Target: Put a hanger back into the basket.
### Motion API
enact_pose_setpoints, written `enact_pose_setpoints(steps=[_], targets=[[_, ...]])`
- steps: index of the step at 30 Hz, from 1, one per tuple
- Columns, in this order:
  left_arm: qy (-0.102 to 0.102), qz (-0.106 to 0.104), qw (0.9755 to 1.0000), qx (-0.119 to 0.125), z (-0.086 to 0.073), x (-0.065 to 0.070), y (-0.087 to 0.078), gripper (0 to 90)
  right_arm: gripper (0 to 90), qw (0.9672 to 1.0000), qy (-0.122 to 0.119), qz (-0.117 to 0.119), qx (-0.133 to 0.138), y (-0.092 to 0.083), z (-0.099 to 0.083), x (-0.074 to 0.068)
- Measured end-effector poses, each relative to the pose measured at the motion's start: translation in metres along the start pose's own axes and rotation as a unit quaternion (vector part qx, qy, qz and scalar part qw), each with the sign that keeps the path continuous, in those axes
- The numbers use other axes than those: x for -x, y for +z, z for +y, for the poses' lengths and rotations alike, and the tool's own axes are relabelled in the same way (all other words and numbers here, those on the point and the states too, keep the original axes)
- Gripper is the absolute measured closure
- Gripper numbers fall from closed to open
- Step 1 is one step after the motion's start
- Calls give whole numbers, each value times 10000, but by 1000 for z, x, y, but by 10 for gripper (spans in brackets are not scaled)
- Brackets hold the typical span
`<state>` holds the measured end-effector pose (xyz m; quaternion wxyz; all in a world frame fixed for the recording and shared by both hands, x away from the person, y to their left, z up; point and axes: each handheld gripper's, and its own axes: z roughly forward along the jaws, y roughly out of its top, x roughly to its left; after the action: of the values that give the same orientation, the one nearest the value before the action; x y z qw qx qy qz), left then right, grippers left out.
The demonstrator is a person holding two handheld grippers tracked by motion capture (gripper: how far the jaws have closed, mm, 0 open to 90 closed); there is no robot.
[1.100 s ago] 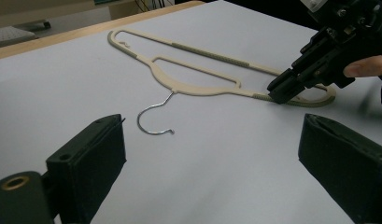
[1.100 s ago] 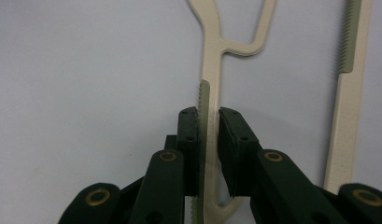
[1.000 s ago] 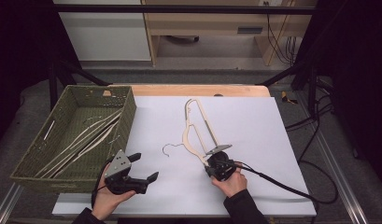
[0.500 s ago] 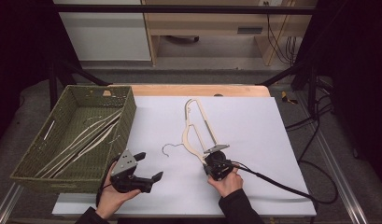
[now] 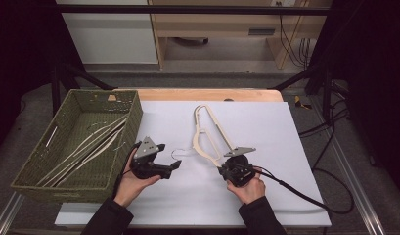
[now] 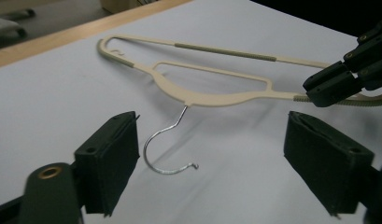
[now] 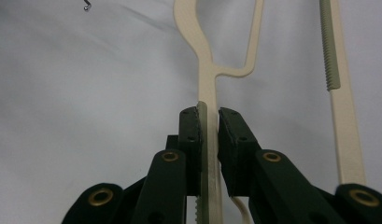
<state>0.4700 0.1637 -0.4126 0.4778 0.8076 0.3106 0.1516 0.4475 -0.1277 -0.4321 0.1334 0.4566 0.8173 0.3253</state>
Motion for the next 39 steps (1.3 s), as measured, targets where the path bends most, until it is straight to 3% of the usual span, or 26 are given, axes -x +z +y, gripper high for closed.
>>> enact_pose_setpoints(steps=[5,9,10,11,16,27,28,33,37,39], targets=[[215,-57,9991,-369,8,-8,29,287,802,10000,-59,56,43,-7,-6,1],[239,-215,9965,-774,6,-18,55,359,803,9999,-76,65,37,-10,-9,0],[280,-267,9954,-880,4,-20,61,374,803,9999,42,134,62,-11,-9,-2],[331,-286,9946,-944,3,-22,67,396,802,9999,-106,75,53,-11,-10,0],[459,-399,9919,-1112,0,-25,83,502,802,9999,-117,93,30,-13,-12,1],[902,-684,9842,-1361,-1,-21,89,798,803,9993,-330,139,100,-15,-15,0],[1051,-695,9814,-1449,0,-21,87,812,802,9991,-377,176,98,-15,-16,1],[1398,-622,9754,-1588,3,-11,79,866,801,9986,-438,281,125,-16,-18,-1],[1452,-577,9741,-1637,7,-6,68,885,799,9981,-462,403,27,-15,-22,-2],[1562,-519,9706,-1757,8,-2,66,886,798,9975,-492,501,-3,-13,-24,-3]])
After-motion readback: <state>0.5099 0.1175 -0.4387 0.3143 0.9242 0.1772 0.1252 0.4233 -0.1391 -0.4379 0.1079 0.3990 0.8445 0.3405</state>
